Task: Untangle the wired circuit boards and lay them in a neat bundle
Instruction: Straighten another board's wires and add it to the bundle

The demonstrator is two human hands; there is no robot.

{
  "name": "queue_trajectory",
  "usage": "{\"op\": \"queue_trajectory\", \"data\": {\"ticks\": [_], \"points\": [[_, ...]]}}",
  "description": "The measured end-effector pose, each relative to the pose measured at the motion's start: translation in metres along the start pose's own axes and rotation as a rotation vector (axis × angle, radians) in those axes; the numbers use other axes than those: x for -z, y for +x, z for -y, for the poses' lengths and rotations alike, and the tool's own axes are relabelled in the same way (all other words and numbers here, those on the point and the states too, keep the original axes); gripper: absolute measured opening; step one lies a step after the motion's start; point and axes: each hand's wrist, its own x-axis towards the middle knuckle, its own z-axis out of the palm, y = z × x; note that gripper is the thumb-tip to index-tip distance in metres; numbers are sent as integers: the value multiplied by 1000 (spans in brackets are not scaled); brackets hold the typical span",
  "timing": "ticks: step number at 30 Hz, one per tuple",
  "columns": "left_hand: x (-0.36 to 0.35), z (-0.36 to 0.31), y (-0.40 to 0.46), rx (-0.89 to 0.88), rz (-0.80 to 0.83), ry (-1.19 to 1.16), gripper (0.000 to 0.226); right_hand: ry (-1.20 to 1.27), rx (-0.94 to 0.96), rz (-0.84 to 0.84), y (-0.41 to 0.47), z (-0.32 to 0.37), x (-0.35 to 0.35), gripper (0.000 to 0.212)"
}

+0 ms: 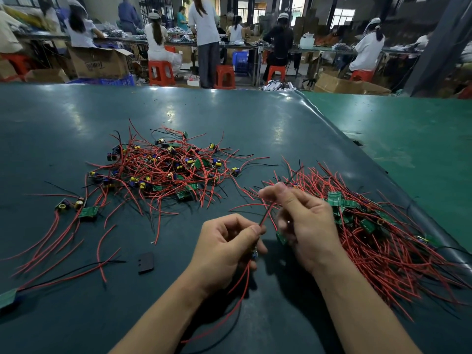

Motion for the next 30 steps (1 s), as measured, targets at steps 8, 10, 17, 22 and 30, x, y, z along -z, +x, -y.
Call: {"op": "queue_trajectory", "data": {"ticks": [8,10,17,22,30], "points": [[2,0,-4,56,275,-39,7,478,-129,-189,8,14,10,58],[2,0,-5,30,323,-31,10,523,-150,-186,8,14,12,58],[9,-10,9,139,13,-568,21,304,-171,-65,9,3,7,31],[18,-14,12,213,-88,-907,30,20,-141,218,-7,-12,-13,22],[13,-4,14,115,-96,-717,21,190,-166,110,-6,-16,-20,14]]}}
